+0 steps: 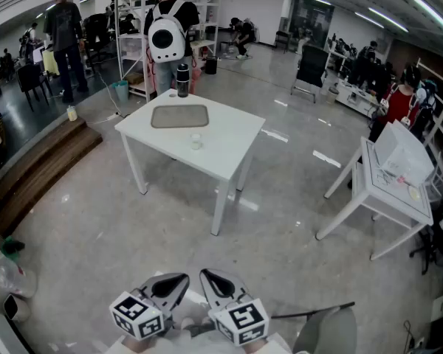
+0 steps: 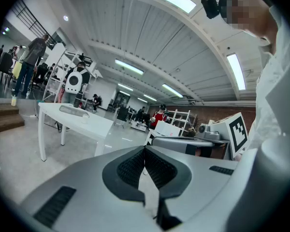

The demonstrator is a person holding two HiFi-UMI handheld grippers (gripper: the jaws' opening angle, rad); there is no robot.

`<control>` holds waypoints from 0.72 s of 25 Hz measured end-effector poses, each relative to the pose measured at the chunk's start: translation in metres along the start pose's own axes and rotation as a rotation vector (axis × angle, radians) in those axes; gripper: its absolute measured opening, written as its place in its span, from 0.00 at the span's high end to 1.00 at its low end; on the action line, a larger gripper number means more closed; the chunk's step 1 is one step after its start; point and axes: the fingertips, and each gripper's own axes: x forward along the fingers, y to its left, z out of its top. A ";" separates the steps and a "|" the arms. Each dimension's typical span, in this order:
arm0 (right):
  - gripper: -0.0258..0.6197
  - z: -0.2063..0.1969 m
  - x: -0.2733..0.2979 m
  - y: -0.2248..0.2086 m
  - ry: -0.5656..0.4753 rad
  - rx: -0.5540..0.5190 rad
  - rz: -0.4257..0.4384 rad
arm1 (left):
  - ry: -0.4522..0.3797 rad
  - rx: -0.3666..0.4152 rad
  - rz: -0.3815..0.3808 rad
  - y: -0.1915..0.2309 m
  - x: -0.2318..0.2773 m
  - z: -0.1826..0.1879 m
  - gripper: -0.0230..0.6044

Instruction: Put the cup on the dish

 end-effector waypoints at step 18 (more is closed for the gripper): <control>0.94 0.003 0.000 -0.009 0.021 -0.066 -0.023 | 0.000 0.018 0.042 0.008 -0.001 -0.002 0.95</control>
